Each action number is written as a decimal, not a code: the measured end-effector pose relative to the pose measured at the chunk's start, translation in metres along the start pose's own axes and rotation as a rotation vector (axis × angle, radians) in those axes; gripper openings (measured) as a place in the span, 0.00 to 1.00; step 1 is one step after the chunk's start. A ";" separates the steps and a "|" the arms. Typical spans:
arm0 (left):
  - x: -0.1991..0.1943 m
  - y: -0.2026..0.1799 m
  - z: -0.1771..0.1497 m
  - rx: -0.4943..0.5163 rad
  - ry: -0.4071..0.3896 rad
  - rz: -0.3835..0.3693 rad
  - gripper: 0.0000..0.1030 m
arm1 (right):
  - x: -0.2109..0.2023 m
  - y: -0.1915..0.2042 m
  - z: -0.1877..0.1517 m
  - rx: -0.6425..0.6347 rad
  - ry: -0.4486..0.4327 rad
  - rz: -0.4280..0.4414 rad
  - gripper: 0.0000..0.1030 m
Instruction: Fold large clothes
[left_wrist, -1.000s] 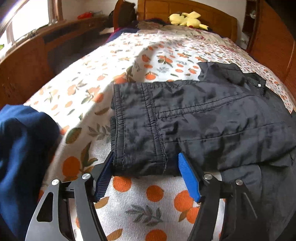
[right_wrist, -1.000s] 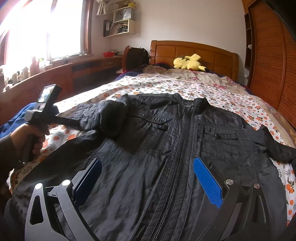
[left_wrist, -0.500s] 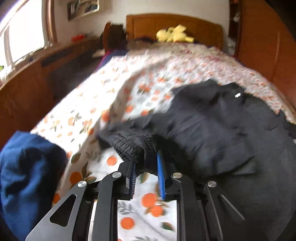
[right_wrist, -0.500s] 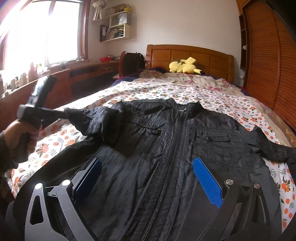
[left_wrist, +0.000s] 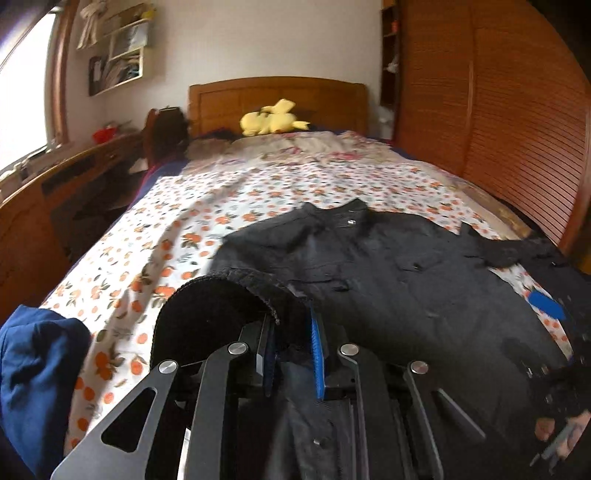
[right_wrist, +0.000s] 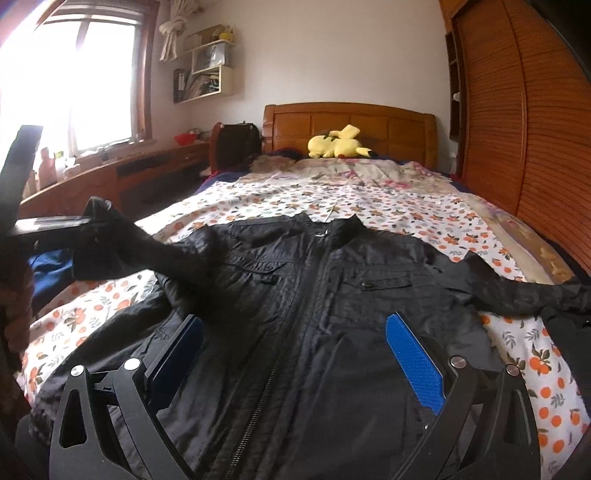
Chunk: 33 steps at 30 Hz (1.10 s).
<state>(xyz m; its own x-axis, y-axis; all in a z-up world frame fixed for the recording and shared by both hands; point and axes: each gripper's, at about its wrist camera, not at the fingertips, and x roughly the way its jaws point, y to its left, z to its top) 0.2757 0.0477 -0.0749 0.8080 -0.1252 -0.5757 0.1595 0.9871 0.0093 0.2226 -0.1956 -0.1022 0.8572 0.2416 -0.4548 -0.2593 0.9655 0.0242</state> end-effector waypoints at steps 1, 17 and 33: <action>-0.003 -0.007 -0.004 0.007 0.000 -0.004 0.17 | 0.000 -0.003 0.000 0.004 0.000 -0.001 0.93; -0.027 0.000 -0.101 -0.017 0.068 -0.036 0.54 | 0.013 0.024 -0.001 -0.043 0.042 0.069 0.93; -0.098 0.046 -0.145 -0.030 -0.007 0.097 0.94 | 0.038 0.127 -0.026 -0.259 0.170 0.355 0.85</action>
<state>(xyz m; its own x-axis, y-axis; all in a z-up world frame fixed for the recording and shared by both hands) 0.1220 0.1200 -0.1365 0.8230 -0.0292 -0.5673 0.0634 0.9972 0.0407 0.2105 -0.0659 -0.1401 0.6164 0.5121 -0.5982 -0.6439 0.7651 -0.0085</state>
